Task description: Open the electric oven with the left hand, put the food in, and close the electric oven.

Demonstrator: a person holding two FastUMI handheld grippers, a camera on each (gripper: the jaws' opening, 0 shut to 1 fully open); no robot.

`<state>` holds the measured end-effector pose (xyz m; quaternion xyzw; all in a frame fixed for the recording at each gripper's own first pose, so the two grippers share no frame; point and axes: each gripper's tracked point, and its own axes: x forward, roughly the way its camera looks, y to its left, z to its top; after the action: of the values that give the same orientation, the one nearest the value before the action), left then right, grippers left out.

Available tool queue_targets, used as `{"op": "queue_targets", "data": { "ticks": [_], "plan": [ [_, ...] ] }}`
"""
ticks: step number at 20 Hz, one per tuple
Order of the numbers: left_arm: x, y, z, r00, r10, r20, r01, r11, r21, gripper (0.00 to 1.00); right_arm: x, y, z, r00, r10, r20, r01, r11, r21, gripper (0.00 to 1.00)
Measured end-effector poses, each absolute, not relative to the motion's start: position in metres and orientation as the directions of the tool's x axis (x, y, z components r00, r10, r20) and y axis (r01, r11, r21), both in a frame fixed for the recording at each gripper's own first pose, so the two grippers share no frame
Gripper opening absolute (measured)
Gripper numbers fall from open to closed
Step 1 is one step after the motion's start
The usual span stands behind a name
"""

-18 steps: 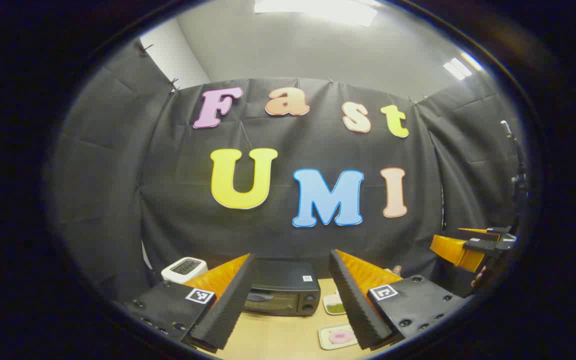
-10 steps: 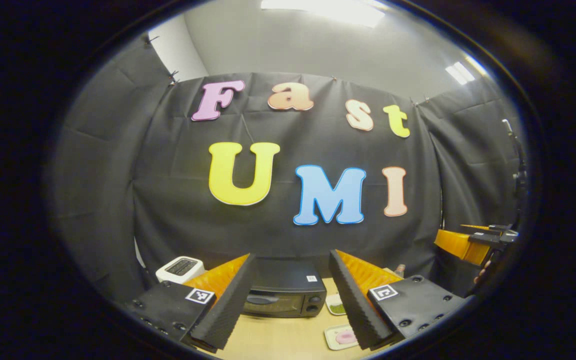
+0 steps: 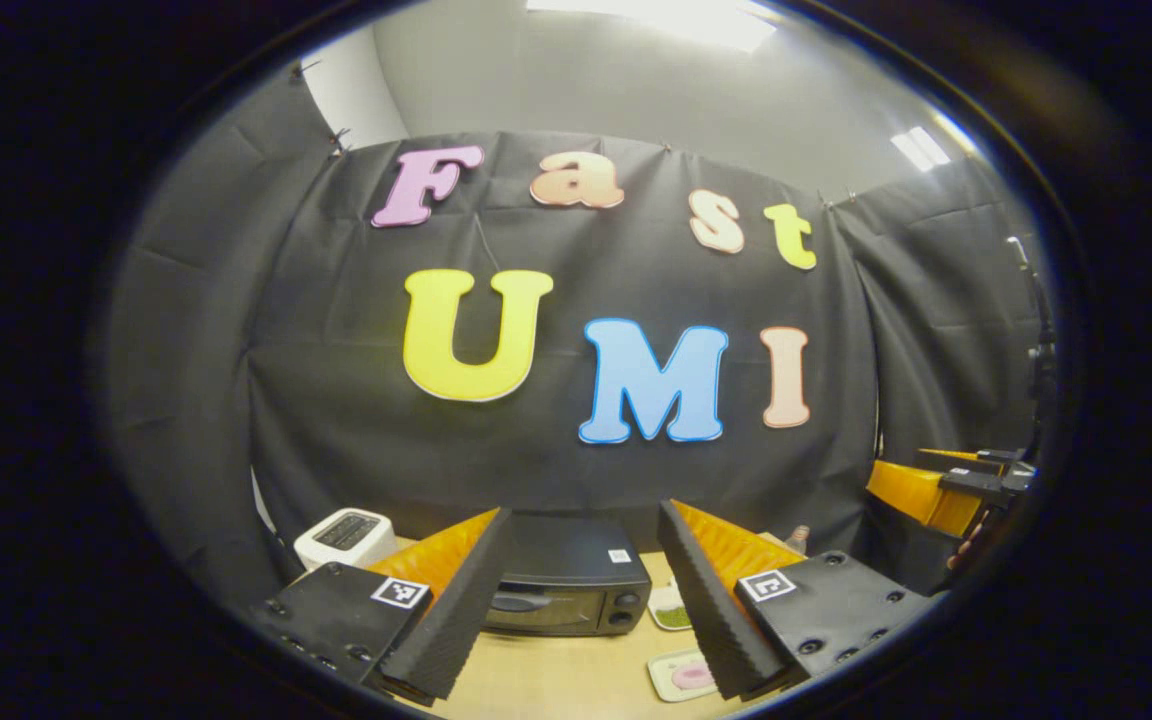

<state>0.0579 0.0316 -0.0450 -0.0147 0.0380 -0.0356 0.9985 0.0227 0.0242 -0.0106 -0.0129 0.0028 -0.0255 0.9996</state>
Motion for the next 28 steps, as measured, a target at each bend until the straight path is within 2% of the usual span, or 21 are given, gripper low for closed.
{"op": "queue_targets", "data": {
  "ticks": [3, 5, 7, 13, 14, 15, 16, 18, 20, 22, 24, 26, 27, 28],
  "plan": [
    [0.078, 0.035, -0.069, 0.991, -0.069, -0.113, 0.067, 0.998, -0.022, 0.92, 0.027, 0.021, -0.016, 0.998, -0.057, -0.018, 0.056, 0.998, -0.032, 0.99],
    [0.098, 0.038, -0.094, 0.982, -0.088, -0.166, 0.084, 0.996, -0.032, 0.92, 0.028, 0.018, -0.021, 0.998, -0.063, -0.028, 0.062, 0.997, -0.038, 0.99],
    [0.117, 0.045, -0.123, 0.966, -0.101, -0.237, 0.093, 0.995, -0.047, 1.0, 0.03, 0.016, -0.029, 0.996, -0.07, -0.051, 0.068, 0.997, -0.04, 0.99],
    [0.17, 0.077, -0.204, 0.918, -0.075, -0.39, 0.076, 0.997, -0.014, 0.97, 0.031, 0.003, -0.056, 0.985, -0.119, -0.126, 0.112, 0.992, -0.061, 0.99],
    [0.178, 0.081, -0.217, 0.909, -0.073, -0.41, 0.077, 0.997, -0.007, 1.0, 0.031, 0.001, -0.06, 0.982, -0.13, -0.137, 0.122, 0.99, -0.066, 0.99],
    [0.187, 0.083, -0.228, 0.9, -0.075, -0.429, 0.077, 0.997, -0.013, 0.92, 0.031, -0.001, -0.063, 0.979, -0.142, -0.147, 0.132, 0.989, -0.072, 0.99],
    [0.194, 0.084, -0.239, 0.891, -0.074, -0.447, 0.072, 0.997, -0.022, 0.93, 0.03, -0.003, -0.066, 0.976, -0.153, -0.155, 0.143, 0.987, -0.077, 0.99],
    [0.207, 0.087, -0.257, 0.881, -0.069, -0.468, 0.066, 0.998, -0.022, 0.97, 0.029, -0.007, -0.068, 0.971, -0.174, -0.164, 0.162, 0.983, -0.083, 0.99],
    [0.218, 0.091, -0.271, 0.874, -0.064, -0.482, 0.069, 0.998, -0.006, 0.97, 0.027, -0.009, -0.072, 0.966, -0.191, -0.175, 0.177, 0.98, -0.09, 0.99],
    [0.224, 0.092, -0.288, 0.859, -0.062, -0.509, 0.069, 0.998, -0.006, 0.92, 0.026, -0.011, -0.074, 0.962, -0.203, -0.18, 0.188, 0.977, -0.101, 0.99],
    [0.23, 0.096, -0.3, 0.851, -0.053, -0.523, 0.065, 0.998, 0.004, 1.0, 0.025, -0.013, -0.073, 0.96, -0.214, -0.182, 0.198, 0.974, -0.106, 0.99],
    [0.236, 0.099, -0.302, 0.855, -0.046, -0.517, 0.061, 0.998, 0.011, 1.0, 0.024, -0.014, -0.073, 0.958, -0.221, -0.181, 0.205, 0.973, -0.103, 0.99],
    [0.237, 0.1, -0.304, 0.853, -0.041, -0.521, 0.058, 0.998, 0.016, 0.92, 0.023, -0.014, -0.072, 0.958, -0.223, -0.181, 0.207, 0.973, -0.102, 0.99],
    [0.236, 0.1, -0.303, 0.856, -0.035, -0.515, 0.057, 0.998, 0.027, 0.96, 0.024, -0.014, -0.073, 0.958, -0.222, -0.182, 0.206, 0.973, -0.101, 0.99]
  ]
}}
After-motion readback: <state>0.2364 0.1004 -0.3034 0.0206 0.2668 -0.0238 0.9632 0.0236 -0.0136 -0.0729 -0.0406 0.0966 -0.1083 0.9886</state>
